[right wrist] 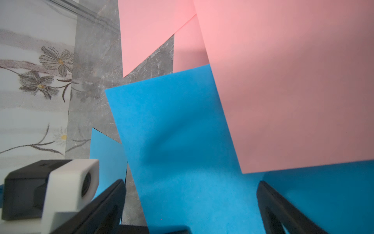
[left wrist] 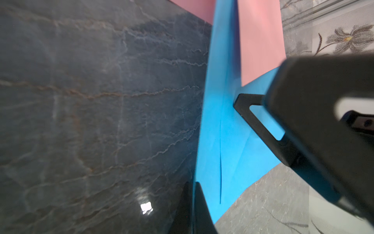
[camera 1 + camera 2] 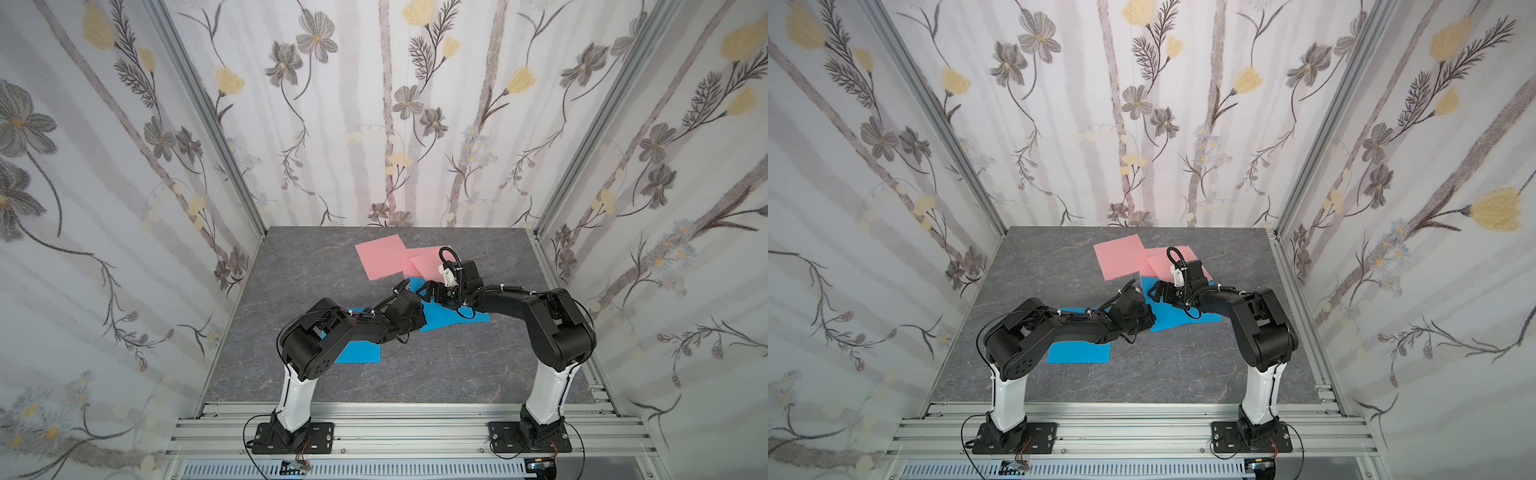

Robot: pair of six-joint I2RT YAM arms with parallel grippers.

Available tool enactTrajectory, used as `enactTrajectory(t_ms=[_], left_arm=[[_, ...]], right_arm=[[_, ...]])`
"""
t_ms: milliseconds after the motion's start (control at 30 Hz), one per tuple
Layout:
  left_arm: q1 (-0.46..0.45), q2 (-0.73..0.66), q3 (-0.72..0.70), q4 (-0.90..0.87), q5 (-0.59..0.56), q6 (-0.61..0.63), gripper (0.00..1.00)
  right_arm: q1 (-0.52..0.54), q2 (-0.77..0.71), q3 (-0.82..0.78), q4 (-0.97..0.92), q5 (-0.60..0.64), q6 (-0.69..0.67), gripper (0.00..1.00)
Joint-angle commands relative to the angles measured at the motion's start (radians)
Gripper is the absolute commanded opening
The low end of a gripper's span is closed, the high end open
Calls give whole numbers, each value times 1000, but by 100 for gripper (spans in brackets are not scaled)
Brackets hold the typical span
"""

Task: Sort the scattered colored papers by color
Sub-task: Pick up the colored paper from the center of the board.

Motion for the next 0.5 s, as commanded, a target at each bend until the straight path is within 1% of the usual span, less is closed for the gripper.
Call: enactTrajectory(t_ms=[0,133,333,467], left_arm=[[-1,-3,4,-84,-14,7,0],[0,-13,11,-105,-15,8,0],[0,-32,35,-177,-40,20,0],[0,-53,67,-251,-62,51,0]], right_arm=[[-1,-27,9,-80,26,-25,100],[-4,-67,12,-104,53,-41,100],[-11,-107,46,-142,58,-60,100],[-26,-129,78,-228,122,-119,100]])
